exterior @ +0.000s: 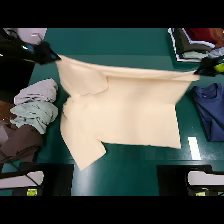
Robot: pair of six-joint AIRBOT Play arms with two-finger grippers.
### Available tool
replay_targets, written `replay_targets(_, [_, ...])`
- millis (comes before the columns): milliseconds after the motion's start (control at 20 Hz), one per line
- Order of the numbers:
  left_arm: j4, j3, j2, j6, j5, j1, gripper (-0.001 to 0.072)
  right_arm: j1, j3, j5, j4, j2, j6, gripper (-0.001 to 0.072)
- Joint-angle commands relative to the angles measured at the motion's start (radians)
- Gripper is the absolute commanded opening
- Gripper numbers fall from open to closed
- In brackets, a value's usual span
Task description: Fold the shirts.
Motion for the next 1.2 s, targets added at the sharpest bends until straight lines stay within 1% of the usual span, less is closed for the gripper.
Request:
replay_targets(0, [-0.007,-0.013,-0.208,0.046,0.146,-0.004,0.0028,0.042,-0.005,-0.145,-0.034,-0.191,0.002,0.0010])
replay_targets(100, [-0.029,-0.009,-0.258,0.049,0.249,-0.004,0.0028,0.042,-0.005,-0.237,-0.035,-0.233,0.027,0.0010])
replay_targets(150, [-0.058,-0.009,-0.266,0.074,0.288,-0.004,0.0028,0.042,-0.005,-0.278,-0.035,-0.241,0.030,0.0010])
replay_targets(200, [-0.088,-0.009,-0.268,0.118,0.323,-0.006,0.0028,0.042,-0.005,-0.315,-0.035,-0.242,0.030,0.0010])
replay_targets(300, [-0.120,-0.009,-0.267,0.187,0.336,-0.003,0.0028,0.042,-0.004,-0.357,-0.035,-0.237,0.029,0.0010])
replay_targets(350, [-0.117,-0.009,-0.267,0.210,0.319,-0.003,0.0028,0.042,-0.004,-0.357,-0.034,-0.232,0.029,0.0010])
replay_targets(450, [-0.102,-0.009,-0.267,0.248,0.229,0.010,0.0028,0.042,-0.005,-0.305,-0.035,-0.220,0.029,0.0010])
replay_targets(550, [-0.026,-0.009,-0.267,0.242,0.106,0.018,0.0027,0.042,-0.016,-0.223,-0.043,-0.202,0.028,0.0009])
replay_targets(650, [0.130,-0.014,-0.267,0.191,0.007,0.019,0.0027,0.045,-0.084,-0.223,-0.043,-0.164,0.028,0.0010])
replay_targets(700, [0.169,-0.025,-0.268,0.187,-0.016,0.019,0.0027,0.045,-0.131,-0.235,-0.042,-0.142,0.029,0.0009])
replay_targets(900, [0.185,-0.092,-0.268,0.188,0.007,0.019,0.0028,0.070,-0.298,-0.282,-0.035,-0.089,0.029,0.0010])
replay_targets(1050, [0.194,-0.120,-0.268,0.188,0.014,0.019,0.0028,0.098,-0.372,-0.298,-0.035,-0.090,0.029,0.0010])
replay_targets(1150, [0.199,-0.121,-0.268,0.187,-0.012,0.019,0.0029,0.113,-0.391,-0.310,-0.034,-0.089,0.029,0.0011])
